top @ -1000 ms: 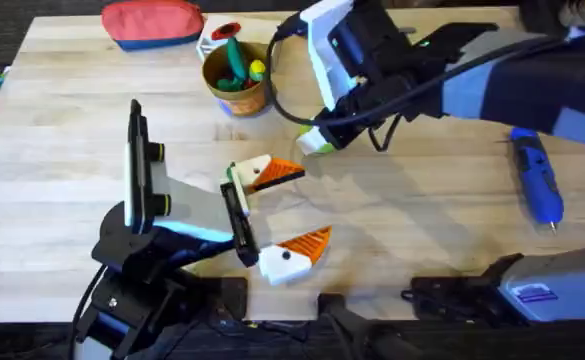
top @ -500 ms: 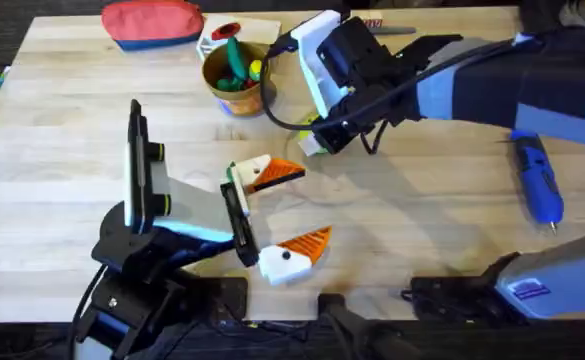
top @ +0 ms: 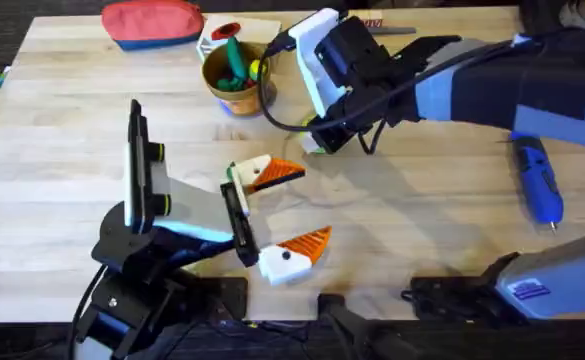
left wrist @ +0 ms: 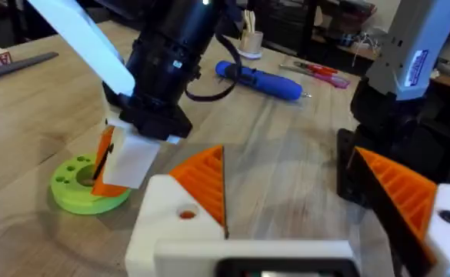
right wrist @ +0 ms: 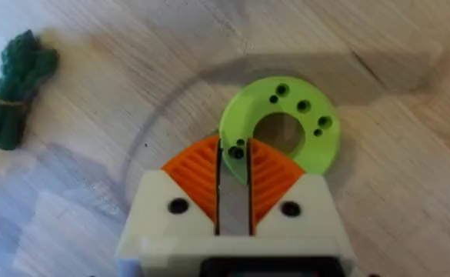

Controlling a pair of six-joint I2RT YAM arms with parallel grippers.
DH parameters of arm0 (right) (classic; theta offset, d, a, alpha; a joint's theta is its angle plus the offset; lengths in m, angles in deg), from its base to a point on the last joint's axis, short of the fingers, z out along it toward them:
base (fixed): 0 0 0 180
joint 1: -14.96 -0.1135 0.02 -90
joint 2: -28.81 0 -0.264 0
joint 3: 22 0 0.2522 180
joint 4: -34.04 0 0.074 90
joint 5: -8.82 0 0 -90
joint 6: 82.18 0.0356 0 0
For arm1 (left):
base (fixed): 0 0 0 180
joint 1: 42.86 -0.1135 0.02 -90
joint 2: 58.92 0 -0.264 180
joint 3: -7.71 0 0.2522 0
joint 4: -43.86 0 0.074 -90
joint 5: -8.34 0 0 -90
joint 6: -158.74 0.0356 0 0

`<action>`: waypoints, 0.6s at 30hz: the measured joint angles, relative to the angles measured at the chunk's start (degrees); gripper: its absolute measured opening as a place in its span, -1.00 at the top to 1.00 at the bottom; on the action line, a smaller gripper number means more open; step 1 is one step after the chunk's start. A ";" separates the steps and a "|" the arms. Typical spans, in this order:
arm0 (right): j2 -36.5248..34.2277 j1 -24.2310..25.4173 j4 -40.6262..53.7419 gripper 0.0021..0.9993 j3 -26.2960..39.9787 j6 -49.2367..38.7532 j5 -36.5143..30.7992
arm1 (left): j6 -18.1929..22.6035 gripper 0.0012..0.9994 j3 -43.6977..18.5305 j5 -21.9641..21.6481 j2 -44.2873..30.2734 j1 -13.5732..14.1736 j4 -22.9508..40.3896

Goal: Pick up the gripper from the table and insert it into the empty holder that is missing its gripper. Then pick up a screw, insert it into the mounting hole, and use the screwdriver to tighten it. Finally, clean up the table by picking up the vegetable and placing it into the bucket.

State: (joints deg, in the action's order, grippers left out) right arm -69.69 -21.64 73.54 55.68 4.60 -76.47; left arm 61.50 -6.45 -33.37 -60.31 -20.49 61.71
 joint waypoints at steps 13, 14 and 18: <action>-1.01 0.02 -0.02 1.00 0.17 0.20 -0.42 | 0.00 -0.98 0.00 -0.01 0.00 0.00 0.00; -1.01 0.02 -0.02 1.00 0.17 0.20 -0.42 | 0.00 -0.98 0.00 0.01 0.00 0.00 0.00; -1.01 0.04 0.28 1.00 0.28 0.20 -0.42 | 0.00 -0.97 0.00 0.01 0.00 0.00 -0.01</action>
State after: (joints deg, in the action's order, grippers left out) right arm -70.69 -21.59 73.82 55.96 4.79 -76.89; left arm 61.50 -6.45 -33.36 -60.31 -20.49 61.70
